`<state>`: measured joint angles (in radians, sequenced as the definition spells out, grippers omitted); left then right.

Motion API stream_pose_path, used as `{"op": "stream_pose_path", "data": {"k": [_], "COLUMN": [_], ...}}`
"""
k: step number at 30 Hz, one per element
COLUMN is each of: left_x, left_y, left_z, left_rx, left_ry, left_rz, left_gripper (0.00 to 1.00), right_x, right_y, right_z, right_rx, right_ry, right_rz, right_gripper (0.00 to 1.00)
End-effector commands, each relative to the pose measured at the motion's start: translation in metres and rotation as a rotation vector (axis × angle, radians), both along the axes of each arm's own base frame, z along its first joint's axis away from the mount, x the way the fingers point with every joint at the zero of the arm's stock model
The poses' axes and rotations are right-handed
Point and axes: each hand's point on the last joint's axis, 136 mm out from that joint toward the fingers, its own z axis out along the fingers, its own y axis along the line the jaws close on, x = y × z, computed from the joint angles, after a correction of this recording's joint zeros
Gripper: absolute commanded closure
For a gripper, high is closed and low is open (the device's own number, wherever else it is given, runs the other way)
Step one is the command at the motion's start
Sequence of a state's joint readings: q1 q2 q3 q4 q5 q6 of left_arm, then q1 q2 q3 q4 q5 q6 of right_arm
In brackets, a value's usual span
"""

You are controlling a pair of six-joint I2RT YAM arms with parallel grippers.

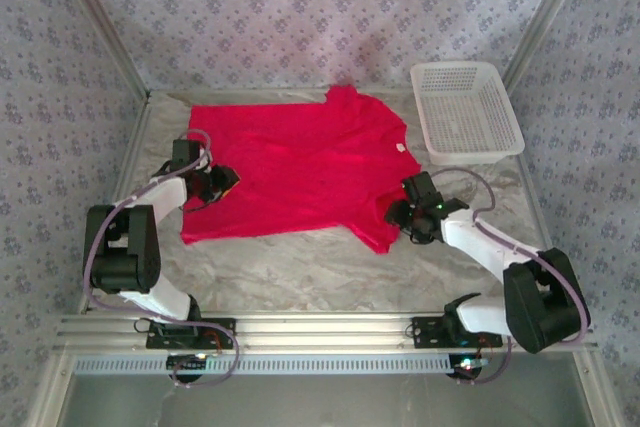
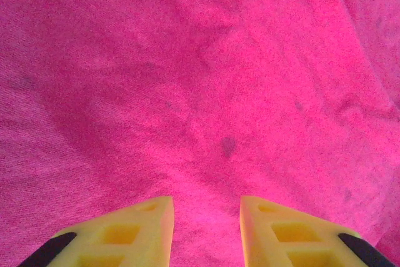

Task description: Fold the inside-out t-shirt

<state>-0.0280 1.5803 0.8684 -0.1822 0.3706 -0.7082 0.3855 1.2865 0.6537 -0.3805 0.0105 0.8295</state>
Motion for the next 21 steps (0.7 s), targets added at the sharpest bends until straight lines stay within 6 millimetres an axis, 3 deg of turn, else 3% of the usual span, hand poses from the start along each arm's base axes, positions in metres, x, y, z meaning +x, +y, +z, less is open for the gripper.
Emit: {"op": "stream_pose_path", "data": {"k": [1, 6, 8, 10, 11, 18, 21], "left_x": [0.0, 0.0, 0.0, -0.001, -0.001, 0.001, 0.002], "left_y": [0.001, 0.0, 0.0, 0.001, 0.001, 0.01, 0.014], "left_z": [-0.005, -0.003, -0.003, -0.003, -0.002, -0.017, -0.028], "left_rx": [-0.005, -0.008, -0.005, -0.003, 0.001, 0.027, 0.027], "left_ry": [0.007, 0.004, 0.005, 0.006, 0.005, 0.038, 0.063], "left_rz": [-0.002, -0.005, -0.003, -0.004, -0.003, 0.02, 0.032], "left_gripper": [0.68, 0.68, 0.68, 0.68, 0.68, 0.68, 0.68], "right_x": [0.015, 0.029, 0.034, 0.034, 0.033, 0.015, 0.001], "right_y": [0.004, 0.009, 0.008, 0.009, 0.009, 0.005, 0.004], "right_z": [-0.001, -0.02, -0.026, -0.026, -0.024, 0.002, 0.013], "right_rx": [-0.014, -0.053, -0.074, -0.078, -0.084, -0.112, -0.108], "right_ry": [-0.007, 0.038, 0.051, 0.06, 0.064, 0.072, 0.077], "right_rz": [0.035, 0.067, 0.07, 0.072, 0.071, 0.076, 0.079], "right_gripper": [0.39, 0.47, 0.59, 0.77, 0.83, 0.84, 0.96]}}
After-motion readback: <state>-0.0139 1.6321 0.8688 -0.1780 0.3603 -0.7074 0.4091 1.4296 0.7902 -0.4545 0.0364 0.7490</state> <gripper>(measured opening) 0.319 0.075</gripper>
